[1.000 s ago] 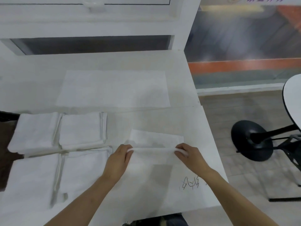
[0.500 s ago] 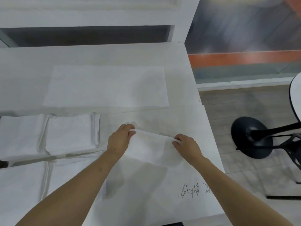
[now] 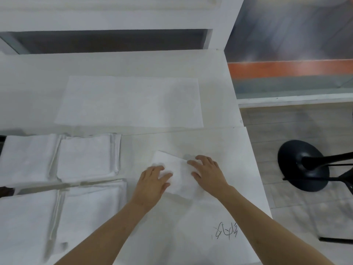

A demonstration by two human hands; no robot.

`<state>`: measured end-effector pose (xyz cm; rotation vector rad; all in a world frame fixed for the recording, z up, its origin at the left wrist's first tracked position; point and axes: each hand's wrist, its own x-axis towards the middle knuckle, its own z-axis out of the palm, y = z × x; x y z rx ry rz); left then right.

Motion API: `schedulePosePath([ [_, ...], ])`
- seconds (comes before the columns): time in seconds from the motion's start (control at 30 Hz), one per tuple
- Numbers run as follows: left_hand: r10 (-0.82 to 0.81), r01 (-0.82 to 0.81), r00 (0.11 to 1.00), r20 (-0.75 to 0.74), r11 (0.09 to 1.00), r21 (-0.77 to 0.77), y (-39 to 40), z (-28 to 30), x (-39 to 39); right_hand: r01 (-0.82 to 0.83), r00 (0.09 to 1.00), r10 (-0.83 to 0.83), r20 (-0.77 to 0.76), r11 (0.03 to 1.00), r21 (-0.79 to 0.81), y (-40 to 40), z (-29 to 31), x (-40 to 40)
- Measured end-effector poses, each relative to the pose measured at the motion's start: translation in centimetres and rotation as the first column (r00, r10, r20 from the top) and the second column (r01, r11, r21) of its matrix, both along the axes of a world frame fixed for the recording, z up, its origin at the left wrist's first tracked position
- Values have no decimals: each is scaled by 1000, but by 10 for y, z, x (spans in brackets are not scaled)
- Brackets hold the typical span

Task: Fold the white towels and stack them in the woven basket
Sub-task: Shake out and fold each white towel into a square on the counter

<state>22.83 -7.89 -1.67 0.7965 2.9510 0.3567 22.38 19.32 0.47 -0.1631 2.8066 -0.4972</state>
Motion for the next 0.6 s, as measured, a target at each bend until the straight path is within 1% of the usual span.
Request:
schedulePosePath([
  [0.07, -50, 52, 998, 28, 995, -80, 4, -8, 11, -85, 995, 84, 45, 996, 2, -8, -2, -3],
  [0.1, -38, 43, 998, 46, 992, -118, 6, -10, 14, -92, 993, 91, 79, 996, 6, -10, -3, -3],
  [0.17, 25, -12, 996, 81, 988, -153, 10, -11, 14, -35, 991, 35, 130, 999, -1, -11, -2, -1],
  [0.23, 129, -114, 986, 102, 984, -136, 16, -4, 13, 61, 983, -59, 176, 998, -5, -12, 4, 5],
  [0.3, 246, -239, 955, 165, 969, -61, 21, 5, 11, 138, 969, -132, 211, 990, -14, -13, 7, 15],
  [0.33, 302, -309, 926, 226, 951, -5, 23, 2, 10, 169, 961, -158, 227, 985, -27, -15, 7, 21],
  [0.37, 358, -399, 875, 328, 914, 67, 25, 2, 9, 195, 955, -179, 236, 980, -46, -15, 5, 27],
  [0.4, 399, -510, 796, 456, 847, 149, 29, 2, 7, 219, 949, -197, 247, 974, -65, -16, 4, 33],
  [0.43, 430, -632, 698, 573, 746, 210, 33, 6, 4, 242, 943, -214, 254, 967, -83, -16, 1, 38],
  [0.47, 447, -745, 587, 675, 624, 235, 37, 9, -1, 261, 937, -228, 264, 961, -95, -17, -1, 42],
  [0.5, 443, -829, 474, 761, 515, 217, 43, 15, -5, 278, 933, -242, 268, 955, -105, -17, -4, 46],
  [0.53, 424, -884, 374, 825, 431, 180, 49, 21, -9, 292, 927, -254, 277, 950, -109, -17, -4, 48],
  [0.57, 387, -917, 306, 870, 366, 159, 53, 24, -12, 303, 922, -260, 285, 945, -119, -16, -6, 49],
  [0.6, 348, -934, 268, 898, 324, 154, 56, 27, -14, 312, 917, -262, 299, 941, -131, -16, -4, 50],
])
